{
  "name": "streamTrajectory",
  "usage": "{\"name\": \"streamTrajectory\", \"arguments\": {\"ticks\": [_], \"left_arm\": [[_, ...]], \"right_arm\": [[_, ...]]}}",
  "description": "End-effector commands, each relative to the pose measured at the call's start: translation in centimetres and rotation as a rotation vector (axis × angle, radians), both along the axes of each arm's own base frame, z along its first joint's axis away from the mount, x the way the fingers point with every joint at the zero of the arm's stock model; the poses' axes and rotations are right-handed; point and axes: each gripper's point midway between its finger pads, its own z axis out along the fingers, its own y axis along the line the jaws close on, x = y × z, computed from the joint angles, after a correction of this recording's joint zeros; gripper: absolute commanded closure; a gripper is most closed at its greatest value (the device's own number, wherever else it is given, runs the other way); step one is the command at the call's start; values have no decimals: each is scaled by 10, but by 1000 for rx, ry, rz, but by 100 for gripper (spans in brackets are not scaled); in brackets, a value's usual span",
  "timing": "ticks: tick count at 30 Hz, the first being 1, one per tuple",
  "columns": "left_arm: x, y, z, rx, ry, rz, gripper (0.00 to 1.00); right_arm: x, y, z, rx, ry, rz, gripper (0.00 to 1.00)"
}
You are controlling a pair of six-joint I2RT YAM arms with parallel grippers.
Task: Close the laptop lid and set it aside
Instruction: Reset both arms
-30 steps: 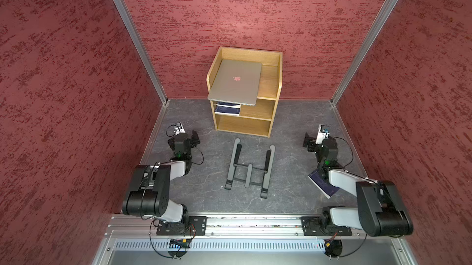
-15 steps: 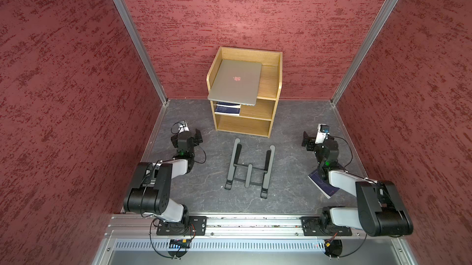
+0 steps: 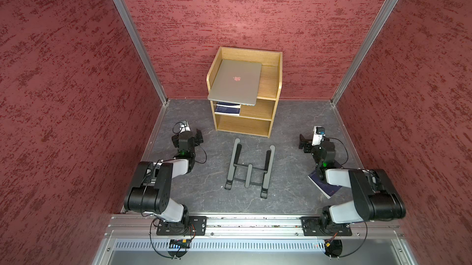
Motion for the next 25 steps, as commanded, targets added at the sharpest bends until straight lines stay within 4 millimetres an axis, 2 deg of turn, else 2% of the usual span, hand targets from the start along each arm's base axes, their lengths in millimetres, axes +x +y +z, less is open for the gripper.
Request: {"name": "streamTrajectory", "arguments": {"ticks": [1,3,25], "left_arm": [[5,-1,7,15,-20,-1,0],[5,-1,7,15,-20,-2,0],[5,-2,8,24,-20,-2,0]], "right_arm": [[10,11,10,-7,-40,67,1],[13,7,8,2,-20,45,2],[12,6,10,6,-28,43,2]]}}
